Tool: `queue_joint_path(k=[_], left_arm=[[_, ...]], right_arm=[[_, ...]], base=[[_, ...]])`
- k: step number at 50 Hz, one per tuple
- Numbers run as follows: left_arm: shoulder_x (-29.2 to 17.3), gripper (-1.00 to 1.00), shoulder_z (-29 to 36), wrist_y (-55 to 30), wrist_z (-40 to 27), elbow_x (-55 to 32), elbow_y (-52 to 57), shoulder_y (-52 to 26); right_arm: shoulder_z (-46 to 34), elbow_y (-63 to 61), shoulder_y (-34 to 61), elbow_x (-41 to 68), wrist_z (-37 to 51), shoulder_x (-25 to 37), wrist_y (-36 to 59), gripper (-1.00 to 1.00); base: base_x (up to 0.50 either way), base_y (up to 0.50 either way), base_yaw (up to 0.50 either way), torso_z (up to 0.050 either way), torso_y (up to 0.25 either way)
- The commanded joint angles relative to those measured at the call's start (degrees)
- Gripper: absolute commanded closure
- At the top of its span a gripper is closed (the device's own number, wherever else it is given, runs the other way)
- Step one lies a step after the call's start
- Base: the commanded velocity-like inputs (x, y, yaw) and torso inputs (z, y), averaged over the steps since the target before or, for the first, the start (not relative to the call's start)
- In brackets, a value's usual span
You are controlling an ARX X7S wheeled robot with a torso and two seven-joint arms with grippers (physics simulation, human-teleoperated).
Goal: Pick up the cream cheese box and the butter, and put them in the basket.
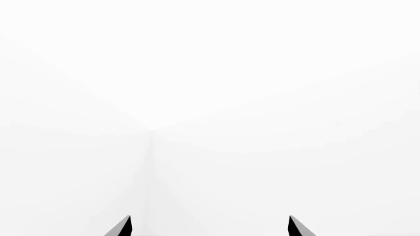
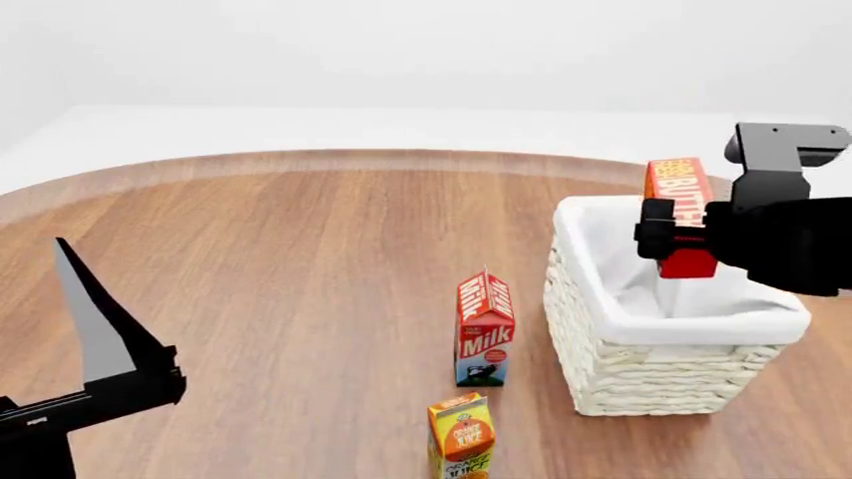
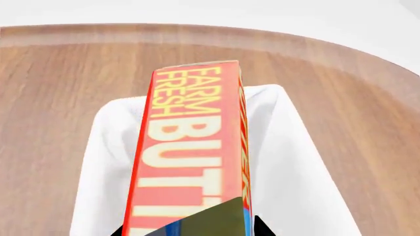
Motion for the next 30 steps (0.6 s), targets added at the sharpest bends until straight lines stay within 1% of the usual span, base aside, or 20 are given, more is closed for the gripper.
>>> queue_joint_path(k=[1,9,30], left_arm=[[-0.04,-1.00,0.11,0.01,-0.01,-0.02,-0.09,0.00],[-0.12,-1.00,0.00,-0.10,-0.04,-0.20,0.04,0.00],[-0.12,-1.00,0.28,0.12,-0.14,0.11,-0.52,-0.24]], right_arm=[[1.12,3.91,-2.23,-3.46,-2.18,-2.11,-0.49,1.00],[0.88,5.62,-4.13,-3.76,-3.19,-3.52,-0.76,1.00],[1.20,9.47,-6.85,-2.80,-3.80,-4.51,-0.75,1.00]], base=[[0.00,0.00,0.00,0.000,0.010],[0.00,0.00,0.00,0.001,0.001],[0.00,0.00,0.00,0.000,0.001]])
